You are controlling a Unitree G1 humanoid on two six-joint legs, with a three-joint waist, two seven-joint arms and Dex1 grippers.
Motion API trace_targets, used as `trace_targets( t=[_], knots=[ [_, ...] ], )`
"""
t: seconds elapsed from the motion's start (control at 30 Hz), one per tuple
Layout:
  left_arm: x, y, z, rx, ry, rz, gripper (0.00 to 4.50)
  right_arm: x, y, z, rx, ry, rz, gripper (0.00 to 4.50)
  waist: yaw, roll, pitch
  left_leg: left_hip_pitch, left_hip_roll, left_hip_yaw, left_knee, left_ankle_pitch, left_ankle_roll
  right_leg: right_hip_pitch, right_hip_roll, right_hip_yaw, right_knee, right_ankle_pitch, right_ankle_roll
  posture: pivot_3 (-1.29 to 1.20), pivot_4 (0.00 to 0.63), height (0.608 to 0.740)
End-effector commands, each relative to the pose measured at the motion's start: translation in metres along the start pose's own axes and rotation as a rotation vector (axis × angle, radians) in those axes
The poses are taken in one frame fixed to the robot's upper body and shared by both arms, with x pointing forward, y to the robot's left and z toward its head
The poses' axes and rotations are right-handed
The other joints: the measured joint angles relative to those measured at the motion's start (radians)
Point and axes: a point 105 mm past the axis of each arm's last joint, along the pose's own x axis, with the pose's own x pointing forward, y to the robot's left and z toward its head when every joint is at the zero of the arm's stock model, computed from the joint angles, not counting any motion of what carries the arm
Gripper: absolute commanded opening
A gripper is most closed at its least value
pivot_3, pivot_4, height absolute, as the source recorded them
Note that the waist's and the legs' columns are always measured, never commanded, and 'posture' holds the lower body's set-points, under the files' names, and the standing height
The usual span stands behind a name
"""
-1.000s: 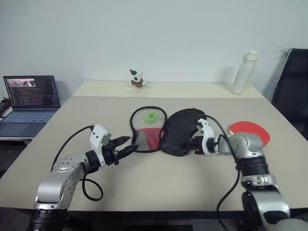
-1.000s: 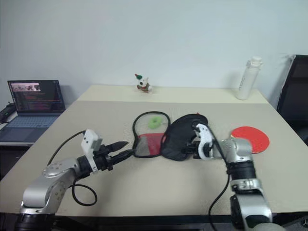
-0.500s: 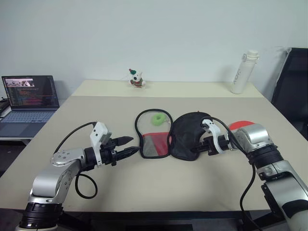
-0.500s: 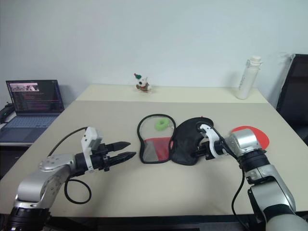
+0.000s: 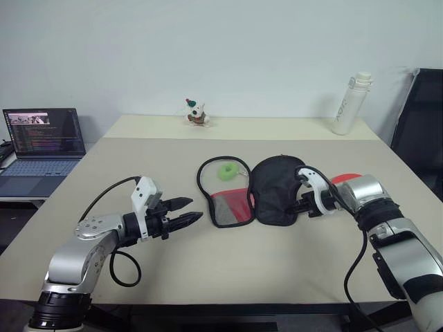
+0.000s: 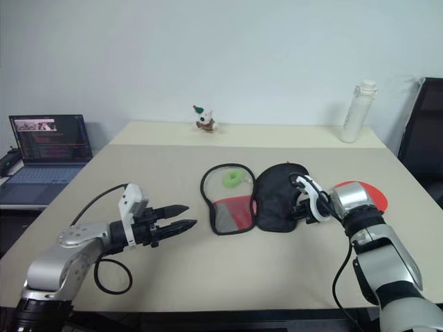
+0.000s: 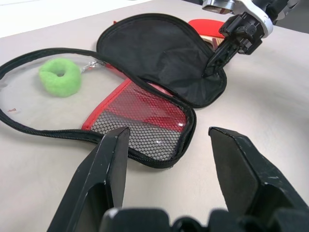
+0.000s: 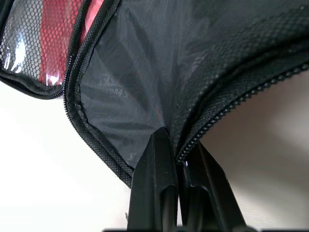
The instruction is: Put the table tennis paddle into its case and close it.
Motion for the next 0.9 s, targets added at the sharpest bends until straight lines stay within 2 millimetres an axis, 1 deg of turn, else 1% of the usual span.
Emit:
trace_targets(
  t=[0.03, 0.07, 0.17, 0.37, 0.43, 0.53, 0.6, 0.67, 0.77, 0.8, 0.9],
  knots=[
    [0.004, -0.001, 0.008, 0.042, -0.025, -0.008, 2.85, -0.011, -0.006, 0.013, -0.011, -0.061, -0.040, 0.45, 0.000, 0.000, 0.000, 0.000, 0.000, 0.000, 0.000, 0.000, 0.000, 0.000, 0.000, 0.000, 0.000, 0.000, 0.000, 0.00, 0.150, 0.740],
    [0.004, -0.001, 0.008, 0.043, -0.025, -0.010, 2.85, -0.012, -0.007, 0.012, -0.009, -0.063, -0.044, 0.64, 0.000, 0.000, 0.000, 0.000, 0.000, 0.000, 0.000, 0.000, 0.000, 0.000, 0.000, 0.000, 0.000, 0.000, 0.000, 0.00, 0.150, 0.740],
    [0.005, -0.001, 0.007, 0.046, -0.022, -0.015, 2.85, -0.017, -0.009, 0.014, 0.002, -0.081, -0.056, 1.62, 0.000, 0.000, 0.000, 0.000, 0.000, 0.000, 0.000, 0.000, 0.000, 0.000, 0.000, 0.000, 0.000, 0.000, 0.000, 0.00, 0.150, 0.740],
    [0.006, -0.001, 0.004, 0.047, -0.022, -0.023, 2.85, -0.040, -0.019, 0.021, -0.004, -0.141, -0.114, 3.79, 0.000, 0.000, 0.000, 0.000, 0.000, 0.000, 0.000, 0.000, 0.000, 0.000, 0.000, 0.000, 0.000, 0.000, 0.000, 0.00, 0.150, 0.740],
    [0.006, -0.002, 0.004, 0.047, -0.024, -0.025, 2.85, -0.050, -0.021, 0.028, -0.004, -0.187, -0.136, 4.46, 0.001, 0.000, 0.000, 0.000, 0.000, 0.000, 0.000, 0.000, 0.000, 0.000, 0.000, 0.000, 0.000, 0.000, 0.000, 0.00, 0.150, 0.740],
    [0.006, -0.001, 0.003, 0.046, -0.026, -0.025, 2.85, -0.070, -0.025, 0.039, 0.025, -0.279, -0.198, 4.46, 0.000, 0.000, 0.000, 0.000, 0.000, 0.000, 0.000, 0.000, 0.000, 0.000, 0.000, 0.000, 0.000, 0.000, 0.000, 0.00, 0.150, 0.740],
    [0.007, -0.001, 0.003, 0.046, -0.026, -0.028, 2.85, -0.079, -0.031, 0.037, 0.051, -0.317, -0.263, 4.46, 0.000, 0.000, 0.000, 0.000, 0.000, 0.000, 0.000, 0.000, 0.000, 0.000, 0.000, 0.000, 0.000, 0.000, 0.000, 0.00, 0.150, 0.740],
    [0.008, -0.002, 0.002, 0.047, -0.025, -0.032, 2.85, -0.085, -0.038, 0.030, 0.079, -0.350, -0.356, 4.46, 0.001, 0.000, 0.000, 0.000, 0.000, 0.000, 0.000, 0.001, -0.001, 0.000, 0.000, 0.000, 0.000, 0.000, 0.000, 0.00, 0.150, 0.740],
    [0.010, -0.001, 0.002, 0.052, -0.025, -0.044, 2.85, -0.091, -0.049, 0.017, 0.192, -0.425, -0.543, 4.46, 0.000, 0.000, 0.000, 0.000, 0.000, 0.000, 0.000, 0.002, -0.003, 0.001, 0.000, 0.000, 0.000, 0.000, 0.000, 0.00, 0.150, 0.740],
    [0.011, -0.001, 0.003, 0.054, -0.025, -0.050, 2.85, -0.090, -0.049, 0.012, 0.232, -0.444, -0.593, 4.46, 0.000, 0.000, 0.000, 0.000, 0.000, 0.000, 0.000, 0.002, -0.004, 0.001, 0.000, 0.000, 0.000, 0.000, 0.000, 0.00, 0.150, 0.740],
    [0.015, -0.001, 0.005, 0.061, -0.029, -0.071, 2.85, -0.086, -0.041, -0.001, 0.326, -0.510, -0.700, 4.46, -0.001, 0.000, 0.000, 0.000, 0.000, 0.000, 0.000, 0.002, -0.004, 0.000, 0.000, 0.001, 0.001, 0.000, 0.000, 0.00, 0.150, 0.740]
  ],
)
